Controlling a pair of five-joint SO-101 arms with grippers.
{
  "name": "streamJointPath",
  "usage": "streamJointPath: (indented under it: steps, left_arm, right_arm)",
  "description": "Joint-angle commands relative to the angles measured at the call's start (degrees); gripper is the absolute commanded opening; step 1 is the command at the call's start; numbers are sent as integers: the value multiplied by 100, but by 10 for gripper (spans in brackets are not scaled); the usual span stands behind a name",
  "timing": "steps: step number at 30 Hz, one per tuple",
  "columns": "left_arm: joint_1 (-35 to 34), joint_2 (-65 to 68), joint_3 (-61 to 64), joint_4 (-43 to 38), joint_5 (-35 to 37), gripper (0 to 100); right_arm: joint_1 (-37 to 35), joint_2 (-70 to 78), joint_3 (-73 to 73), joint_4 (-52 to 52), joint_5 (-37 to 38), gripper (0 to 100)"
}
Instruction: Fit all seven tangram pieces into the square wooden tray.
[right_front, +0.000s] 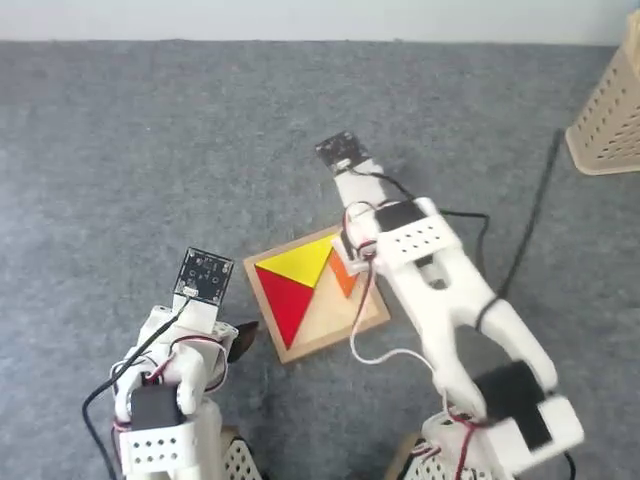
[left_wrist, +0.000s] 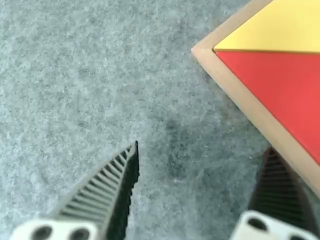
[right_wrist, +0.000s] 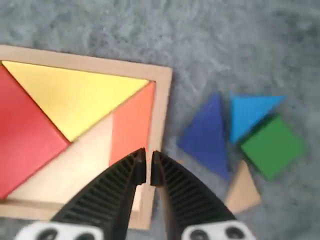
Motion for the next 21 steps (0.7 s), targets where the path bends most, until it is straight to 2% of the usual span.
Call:
streamJointPath:
  steps: [1, 4, 7, 12, 21]
  left_arm:
    - [26, -79, -31, 0, -26, 353]
    - [26, -79, -31, 0, -26, 353]
    - [26, -79, -31, 0, -26, 353]
    - [26, -79, -31, 0, -26, 353]
    - [26, -79, -31, 0, -26, 353]
  right_arm:
    - [523, -690, -167, 523, -62, 28]
    - [1121, -488, -114, 585, -35, 28]
    - [1402, -136, 26, 470, -26, 43]
    - [1481, 347, 35, 268, 246, 142]
    - [1684, 426, 53, 286, 308, 137]
